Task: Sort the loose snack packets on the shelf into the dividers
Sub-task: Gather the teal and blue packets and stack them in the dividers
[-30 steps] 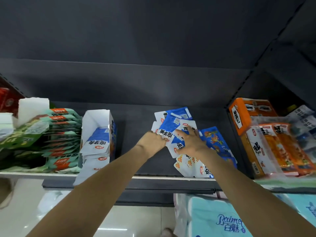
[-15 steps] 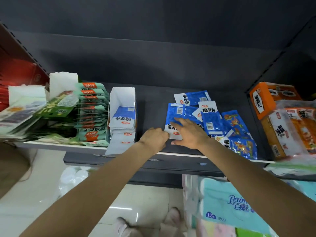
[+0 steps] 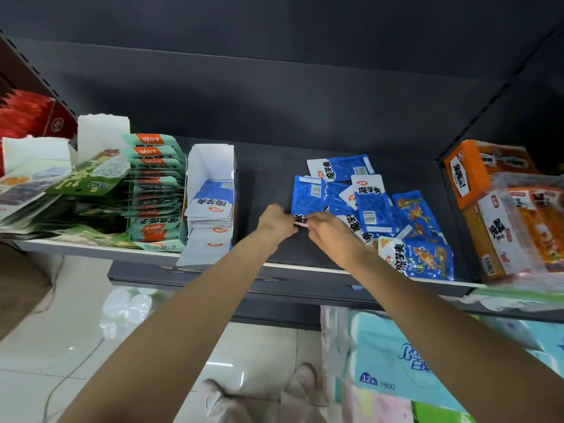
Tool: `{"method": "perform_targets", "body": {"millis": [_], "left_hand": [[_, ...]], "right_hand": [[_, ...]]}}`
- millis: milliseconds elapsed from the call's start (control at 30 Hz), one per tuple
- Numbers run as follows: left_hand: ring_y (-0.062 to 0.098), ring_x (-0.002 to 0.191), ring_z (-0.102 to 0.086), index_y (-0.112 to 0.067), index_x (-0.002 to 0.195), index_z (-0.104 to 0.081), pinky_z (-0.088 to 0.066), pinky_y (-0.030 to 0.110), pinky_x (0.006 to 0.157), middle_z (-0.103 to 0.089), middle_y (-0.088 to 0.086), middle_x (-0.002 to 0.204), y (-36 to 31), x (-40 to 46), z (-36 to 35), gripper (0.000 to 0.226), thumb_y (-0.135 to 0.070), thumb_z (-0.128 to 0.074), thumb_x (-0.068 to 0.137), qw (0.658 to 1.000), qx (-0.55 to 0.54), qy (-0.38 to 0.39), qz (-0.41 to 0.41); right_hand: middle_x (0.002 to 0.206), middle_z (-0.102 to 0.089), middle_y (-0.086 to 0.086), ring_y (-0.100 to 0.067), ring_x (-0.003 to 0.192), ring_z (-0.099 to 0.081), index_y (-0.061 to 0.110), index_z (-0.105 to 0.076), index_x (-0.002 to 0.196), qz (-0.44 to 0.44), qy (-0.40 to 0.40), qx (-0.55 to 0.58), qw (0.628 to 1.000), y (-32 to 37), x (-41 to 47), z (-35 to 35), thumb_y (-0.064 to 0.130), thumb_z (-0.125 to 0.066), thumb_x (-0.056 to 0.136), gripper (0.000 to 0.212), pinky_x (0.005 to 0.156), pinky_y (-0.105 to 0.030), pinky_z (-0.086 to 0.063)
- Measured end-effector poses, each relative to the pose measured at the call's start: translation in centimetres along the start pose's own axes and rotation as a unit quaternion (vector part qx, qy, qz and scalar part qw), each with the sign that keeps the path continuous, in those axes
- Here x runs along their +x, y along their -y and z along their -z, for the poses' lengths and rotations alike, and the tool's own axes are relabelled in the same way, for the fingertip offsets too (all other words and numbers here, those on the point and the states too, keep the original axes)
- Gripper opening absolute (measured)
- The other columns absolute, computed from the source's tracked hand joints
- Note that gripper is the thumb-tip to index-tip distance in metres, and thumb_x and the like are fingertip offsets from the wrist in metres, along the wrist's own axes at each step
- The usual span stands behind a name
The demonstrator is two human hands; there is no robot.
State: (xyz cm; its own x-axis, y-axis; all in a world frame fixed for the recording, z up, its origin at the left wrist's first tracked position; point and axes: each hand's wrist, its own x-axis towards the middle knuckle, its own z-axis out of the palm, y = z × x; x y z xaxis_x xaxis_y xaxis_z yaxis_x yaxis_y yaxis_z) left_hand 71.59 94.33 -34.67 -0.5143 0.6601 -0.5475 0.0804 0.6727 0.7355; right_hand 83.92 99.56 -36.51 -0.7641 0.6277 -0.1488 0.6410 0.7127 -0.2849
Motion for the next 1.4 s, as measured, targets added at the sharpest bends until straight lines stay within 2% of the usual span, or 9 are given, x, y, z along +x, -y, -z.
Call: {"method": "perform_targets", "body": {"millis": [167, 267, 367, 500, 600, 867, 1100, 1267, 1400], "left_hand": [[0.022, 0.107, -0.059, -0.015, 0.131, -0.049, -0.044, 0.024, 0.094, -0.060, 0.008, 0.120, -0.1, 0.0, 0.7, 0.043, 0.000, -0.048, 0.090, 0.989, 0.087, -0.003, -0.116], [0.018, 0.088, -0.064, -0.012, 0.104, -0.068, -0.044, 0.013, 0.085, -0.056, 0.008, 0.112, -1.4, -1.2, 2.0, 0.020, -0.006, -0.063, 0.086, 0.967, 0.128, -0.032, -0.220], [0.011, 0.071, -0.061, -0.016, 0.088, -0.055, -0.048, 0.012, 0.073, -0.049, 0.003, 0.104, -3.1, -2.6, 3.8, 0.018, -0.007, -0.069, 0.082, 0.951, 0.093, -0.098, -0.280], [0.011, 0.068, -0.061, -0.016, 0.095, -0.050, -0.042, 0.005, 0.059, -0.059, 0.000, 0.101, -4.2, -4.8, 7.2, 0.029, -0.012, -0.074, 0.079, 0.936, 0.093, -0.069, -0.332], [0.011, 0.065, -0.061, -0.007, 0.089, -0.060, -0.046, 0.018, 0.065, -0.059, 0.011, 0.092, -3.7, -5.6, 10.6, 0.018, -0.013, -0.073, 0.079, 0.916, 0.093, -0.123, -0.370], [0.005, 0.059, -0.054, -0.019, 0.069, -0.044, -0.038, 0.010, 0.050, -0.061, 0.002, 0.072, -0.5, -5.3, 17.0, 0.029, -0.019, -0.069, 0.084, 0.922, 0.158, -0.136, -0.327], [0.019, 0.090, -0.059, -0.014, 0.102, -0.068, -0.049, 0.032, 0.080, -0.065, 0.002, 0.100, 2.1, -3.7, 18.6, 0.016, -0.019, -0.064, 0.087, 0.890, 0.249, -0.139, -0.356], [0.021, 0.101, -0.051, -0.020, 0.110, -0.068, -0.043, 0.031, 0.087, -0.067, 0.001, 0.105, 3.1, -3.4, 18.0, 0.023, -0.021, -0.057, 0.090, 0.861, 0.355, -0.091, -0.353], [0.022, 0.109, -0.046, -0.023, 0.116, -0.063, -0.034, 0.032, 0.092, -0.062, -0.001, 0.113, 1.7, -4.0, 15.8, 0.031, -0.031, -0.054, 0.087, 0.843, 0.379, -0.115, -0.365]], "right_hand": [[0.081, -0.051, -0.008, -0.025, 0.072, -0.049, 0.006, -0.048, 0.094, -0.009, -0.148, 0.034, 0.988, 0.4, -1.2, 3.1, 0.014, -0.039, 0.099, 0.013, 0.059, -0.035, -0.037], [0.079, -0.054, -0.004, -0.026, 0.071, -0.059, 0.007, -0.054, 0.098, -0.020, -0.227, 0.211, 0.951, 1.2, -2.0, 6.2, 0.020, -0.038, 0.100, 0.021, 0.054, -0.033, -0.043], [0.086, -0.057, 0.001, -0.020, 0.072, -0.069, 0.012, -0.057, 0.104, -0.047, -0.227, 0.340, 0.911, 2.4, -2.8, 8.6, 0.025, -0.038, 0.100, 0.024, 0.042, -0.016, -0.037], [0.078, -0.058, 0.019, -0.006, 0.074, -0.066, 0.015, -0.057, 0.096, 0.005, -0.234, 0.399, 0.887, 4.8, -2.9, 10.9, 0.023, -0.039, 0.100, 0.019, 0.062, -0.043, -0.056], [0.080, -0.059, 0.015, -0.004, 0.079, -0.063, 0.017, -0.057, 0.090, 0.051, -0.244, 0.419, 0.873, 7.3, -2.0, 11.9, 0.021, -0.043, 0.099, 0.016, 0.066, -0.041, -0.058], [0.090, -0.070, 0.001, -0.004, 0.078, -0.063, 0.011, -0.065, 0.099, 0.081, -0.250, 0.299, 0.917, 13.3, 1.8, 9.8, 0.012, -0.056, 0.091, 0.011, 0.067, -0.030, -0.053], [0.084, -0.070, -0.008, -0.024, 0.071, -0.062, 0.016, -0.070, 0.102, 0.073, -0.174, 0.147, 0.971, 14.9, 3.0, 6.4, 0.014, -0.056, 0.092, 0.017, 0.063, -0.036, -0.050], [0.112, -0.068, -0.003, -0.020, 0.097, -0.063, 0.018, -0.066, 0.116, 0.022, -0.035, 0.204, 0.978, 14.6, 3.5, 4.9, 0.016, -0.053, 0.093, 0.027, 0.086, -0.038, -0.050], [0.113, -0.066, -0.003, -0.015, 0.102, -0.061, 0.015, -0.064, 0.117, 0.000, -0.116, 0.246, 0.962, 11.6, 2.2, 5.0, 0.007, -0.053, 0.092, 0.029, 0.091, -0.032, -0.050]]}}
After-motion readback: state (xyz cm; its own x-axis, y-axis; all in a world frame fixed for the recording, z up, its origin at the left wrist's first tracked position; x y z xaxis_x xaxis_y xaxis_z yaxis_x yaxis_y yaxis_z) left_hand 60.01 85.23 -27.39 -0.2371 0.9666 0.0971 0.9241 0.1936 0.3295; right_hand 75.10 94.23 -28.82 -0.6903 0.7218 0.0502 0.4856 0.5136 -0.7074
